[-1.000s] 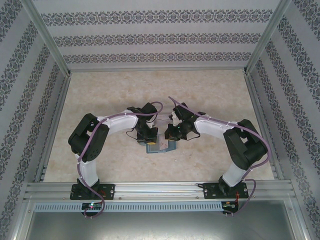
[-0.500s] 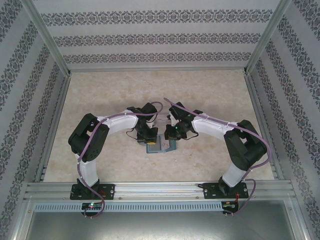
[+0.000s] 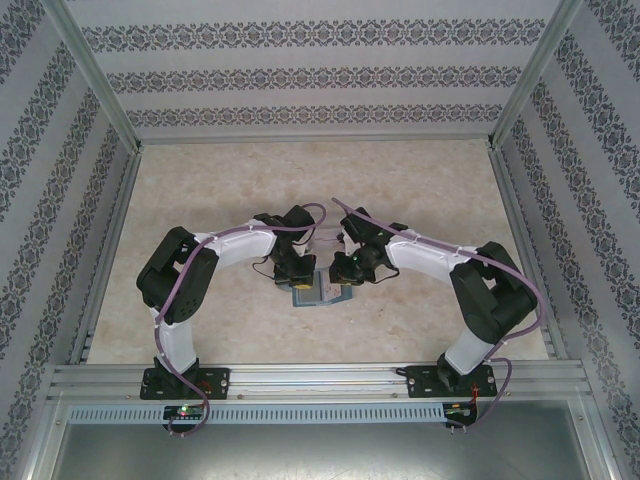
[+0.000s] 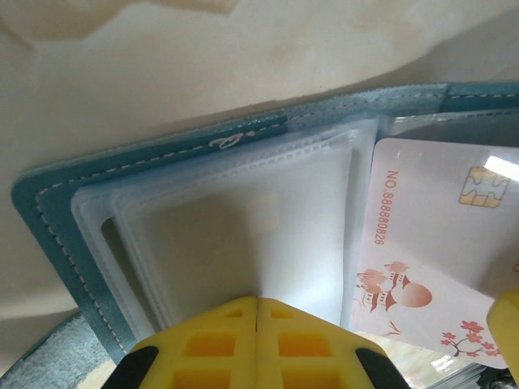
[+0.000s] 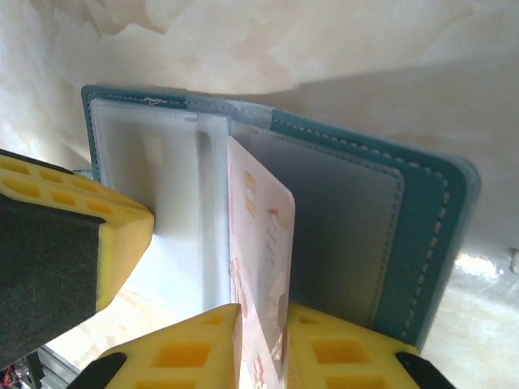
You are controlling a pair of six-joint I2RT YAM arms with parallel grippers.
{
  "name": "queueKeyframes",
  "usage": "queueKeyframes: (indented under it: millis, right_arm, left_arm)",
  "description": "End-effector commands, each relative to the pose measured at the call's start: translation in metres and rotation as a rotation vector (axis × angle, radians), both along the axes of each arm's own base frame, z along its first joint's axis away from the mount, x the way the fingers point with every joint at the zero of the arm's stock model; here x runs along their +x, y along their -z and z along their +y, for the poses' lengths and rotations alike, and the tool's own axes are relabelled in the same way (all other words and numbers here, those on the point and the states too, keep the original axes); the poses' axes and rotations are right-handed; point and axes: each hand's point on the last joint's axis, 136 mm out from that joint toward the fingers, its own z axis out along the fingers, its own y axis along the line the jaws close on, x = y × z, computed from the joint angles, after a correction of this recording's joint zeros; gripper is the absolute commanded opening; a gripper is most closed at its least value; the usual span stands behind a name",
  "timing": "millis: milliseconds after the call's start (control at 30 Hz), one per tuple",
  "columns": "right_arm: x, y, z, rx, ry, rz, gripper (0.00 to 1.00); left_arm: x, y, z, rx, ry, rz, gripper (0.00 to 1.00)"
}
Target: Take the credit cards out of the card holder
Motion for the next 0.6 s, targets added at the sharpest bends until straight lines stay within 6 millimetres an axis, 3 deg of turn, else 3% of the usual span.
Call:
queueKeyframes:
  millis: [0, 200, 567]
  right_arm:
    - [-0.008, -0.007, 0.0, 0.01, -0.001, -0.001, 0.18]
    - [-0.006, -0.005, 0.0, 0.008, 0.005, -0.008, 0.12]
    - [-0.003, -0.013, 0.0, 0.018, 0.002, -0.038, 0.09]
  left_arm:
    - [-0.007, 0.009, 0.014, 0.086, 0.02, 0.014, 0.0]
    - [-0.007, 0.006, 0.013, 0.081, 0.021, 0.009, 0.0]
    - [0.004, -0.02, 0.013, 0.072, 0.016, -0.057, 0.01]
